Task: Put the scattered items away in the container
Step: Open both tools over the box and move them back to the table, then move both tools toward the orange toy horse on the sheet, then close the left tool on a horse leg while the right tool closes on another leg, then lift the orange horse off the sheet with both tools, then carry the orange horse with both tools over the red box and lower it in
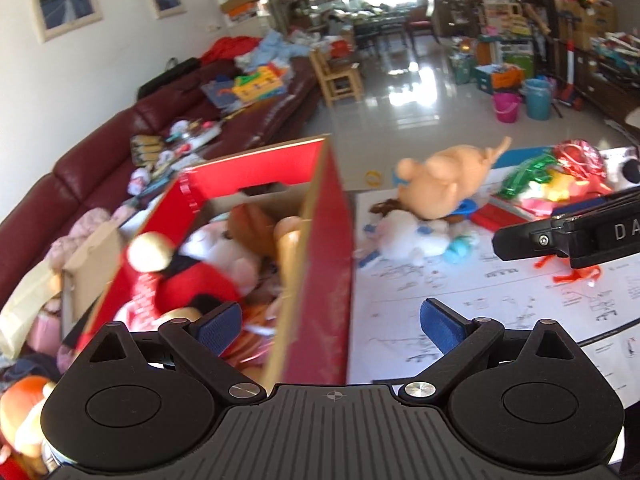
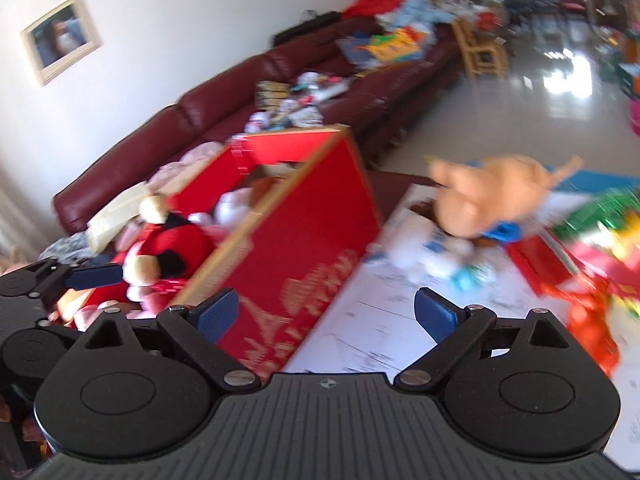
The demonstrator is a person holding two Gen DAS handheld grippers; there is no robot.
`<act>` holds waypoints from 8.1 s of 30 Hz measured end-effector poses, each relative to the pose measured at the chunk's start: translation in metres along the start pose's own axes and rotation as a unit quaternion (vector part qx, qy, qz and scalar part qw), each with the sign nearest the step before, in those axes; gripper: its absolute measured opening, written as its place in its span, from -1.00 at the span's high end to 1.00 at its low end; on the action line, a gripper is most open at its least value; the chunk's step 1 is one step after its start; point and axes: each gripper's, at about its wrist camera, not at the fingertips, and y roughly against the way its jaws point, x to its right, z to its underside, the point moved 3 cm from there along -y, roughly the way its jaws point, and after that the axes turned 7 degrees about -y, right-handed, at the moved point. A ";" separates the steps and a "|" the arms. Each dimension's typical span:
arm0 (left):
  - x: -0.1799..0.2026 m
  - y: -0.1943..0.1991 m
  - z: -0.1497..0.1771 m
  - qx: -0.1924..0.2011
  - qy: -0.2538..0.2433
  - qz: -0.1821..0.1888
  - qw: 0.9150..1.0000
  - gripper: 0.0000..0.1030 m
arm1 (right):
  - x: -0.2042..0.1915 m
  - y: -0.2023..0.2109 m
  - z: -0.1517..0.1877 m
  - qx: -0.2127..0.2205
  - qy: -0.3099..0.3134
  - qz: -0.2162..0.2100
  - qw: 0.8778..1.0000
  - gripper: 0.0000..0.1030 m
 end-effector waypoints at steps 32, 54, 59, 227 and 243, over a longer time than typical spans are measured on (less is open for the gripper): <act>0.220 -0.245 -0.128 -0.024 -0.081 0.219 0.972 -0.60 | 0.220 -0.021 0.041 -0.035 -0.183 0.251 0.950 -0.86; 0.240 -0.198 -0.050 -0.070 -0.169 0.237 0.954 -0.39 | 0.257 0.021 0.068 -0.026 -0.218 0.293 0.931 -0.86; 0.246 -0.177 -0.026 -0.087 -0.168 0.281 0.941 -0.40 | 0.260 0.035 0.078 -0.021 -0.220 0.299 0.928 -0.85; 0.175 -0.061 -0.044 -0.021 -0.112 0.225 0.968 0.87 | 0.105 0.046 0.043 -0.032 0.017 0.178 0.983 0.76; -0.031 0.038 0.004 0.006 -0.009 0.043 0.999 0.84 | -0.105 0.006 0.002 -0.025 0.218 0.001 0.976 0.73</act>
